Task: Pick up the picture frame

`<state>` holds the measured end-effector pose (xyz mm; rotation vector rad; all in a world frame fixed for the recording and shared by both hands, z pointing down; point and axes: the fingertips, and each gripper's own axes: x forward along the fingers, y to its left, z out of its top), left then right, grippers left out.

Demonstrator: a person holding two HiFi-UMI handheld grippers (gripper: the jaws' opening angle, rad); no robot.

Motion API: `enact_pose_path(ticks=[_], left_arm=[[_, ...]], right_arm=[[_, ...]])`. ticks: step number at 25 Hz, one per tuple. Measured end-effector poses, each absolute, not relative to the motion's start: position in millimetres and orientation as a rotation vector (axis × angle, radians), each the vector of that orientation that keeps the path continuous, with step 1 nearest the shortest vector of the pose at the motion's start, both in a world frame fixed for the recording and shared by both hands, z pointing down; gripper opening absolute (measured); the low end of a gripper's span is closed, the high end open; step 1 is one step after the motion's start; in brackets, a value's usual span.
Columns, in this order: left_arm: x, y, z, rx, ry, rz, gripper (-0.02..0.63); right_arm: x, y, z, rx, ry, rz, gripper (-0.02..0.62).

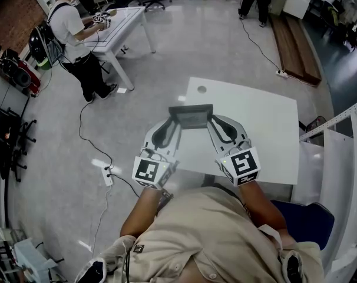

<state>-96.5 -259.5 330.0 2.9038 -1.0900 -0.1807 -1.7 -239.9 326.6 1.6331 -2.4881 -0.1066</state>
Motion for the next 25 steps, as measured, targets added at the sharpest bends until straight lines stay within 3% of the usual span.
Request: enact_pose_path(ticks=[25], left_arm=[[-93.3,-256.2,335.6,2.91,-1.084,-0.163,0.084]], right_arm=[[1.1,-237.8,330.3,1.646,-2.481,-0.096,0.063]])
